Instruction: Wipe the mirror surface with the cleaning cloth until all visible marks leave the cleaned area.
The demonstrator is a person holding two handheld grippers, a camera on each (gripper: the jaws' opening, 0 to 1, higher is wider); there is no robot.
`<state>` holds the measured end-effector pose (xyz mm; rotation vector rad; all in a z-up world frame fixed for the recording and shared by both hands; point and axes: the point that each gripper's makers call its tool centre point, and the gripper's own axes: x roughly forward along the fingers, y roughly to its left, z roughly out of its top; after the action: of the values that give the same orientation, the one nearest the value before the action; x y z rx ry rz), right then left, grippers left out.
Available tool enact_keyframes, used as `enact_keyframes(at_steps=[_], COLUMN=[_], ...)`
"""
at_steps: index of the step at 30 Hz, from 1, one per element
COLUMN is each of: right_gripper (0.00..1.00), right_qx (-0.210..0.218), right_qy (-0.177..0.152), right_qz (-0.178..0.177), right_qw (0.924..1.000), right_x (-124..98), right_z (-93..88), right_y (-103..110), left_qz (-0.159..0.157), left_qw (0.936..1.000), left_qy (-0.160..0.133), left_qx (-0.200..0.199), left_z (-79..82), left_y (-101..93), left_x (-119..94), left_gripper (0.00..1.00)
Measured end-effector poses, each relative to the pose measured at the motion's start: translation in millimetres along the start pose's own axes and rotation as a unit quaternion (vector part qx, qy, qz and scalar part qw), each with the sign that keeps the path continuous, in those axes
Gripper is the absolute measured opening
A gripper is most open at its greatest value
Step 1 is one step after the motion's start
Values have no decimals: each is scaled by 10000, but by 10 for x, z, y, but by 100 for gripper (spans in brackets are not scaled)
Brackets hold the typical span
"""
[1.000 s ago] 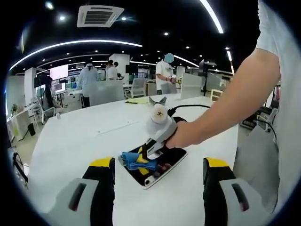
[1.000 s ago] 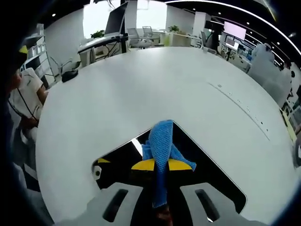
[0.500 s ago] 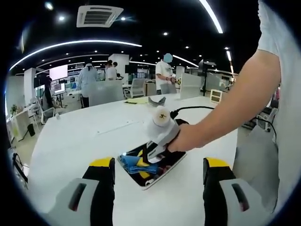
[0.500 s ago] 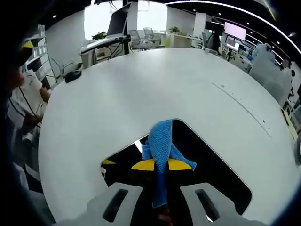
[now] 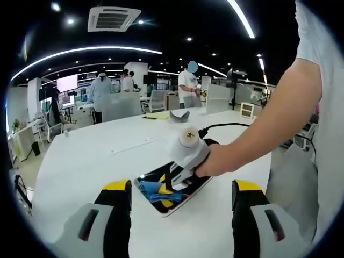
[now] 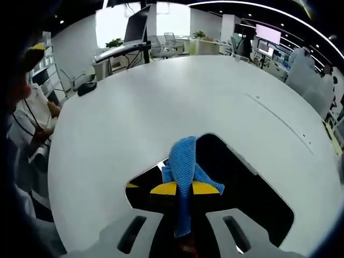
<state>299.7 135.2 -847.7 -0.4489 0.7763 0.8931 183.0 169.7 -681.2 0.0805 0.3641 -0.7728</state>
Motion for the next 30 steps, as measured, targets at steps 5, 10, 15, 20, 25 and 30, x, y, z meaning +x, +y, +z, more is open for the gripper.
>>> enact_keyframes(at_steps=[5,10,15,20,25,30], right_gripper=[2,2,2,2,2,2], right_qx=[2,23,40,38,49,-1], right_qy=[-10,-20,-35,-44,-58,-50], right_qz=[25,52,54,82,101,138], right_qw=[10000,10000,10000,9999,9999,9999], right_x=[-15,-28,-32,-38,-45,-50], right_z=[-15,-24,-29,-34,-38,-43], right_y=[57,107,150,193,235,289], left_qz=[16,17,10,19,22,34], left_qw=[10000,10000,10000,10000,10000,10000], left_qy=[-16,-10,-11,-32,-43,-60], left_qx=[5,3,14,9,18,10], left_z=[10,-1,-8,-2,0,4], left_y=[8,5,-3,1,2,3], left_x=[-5,-9,-15,-22,-33,-41], left_gripper=[76,76,76,76,76,76])
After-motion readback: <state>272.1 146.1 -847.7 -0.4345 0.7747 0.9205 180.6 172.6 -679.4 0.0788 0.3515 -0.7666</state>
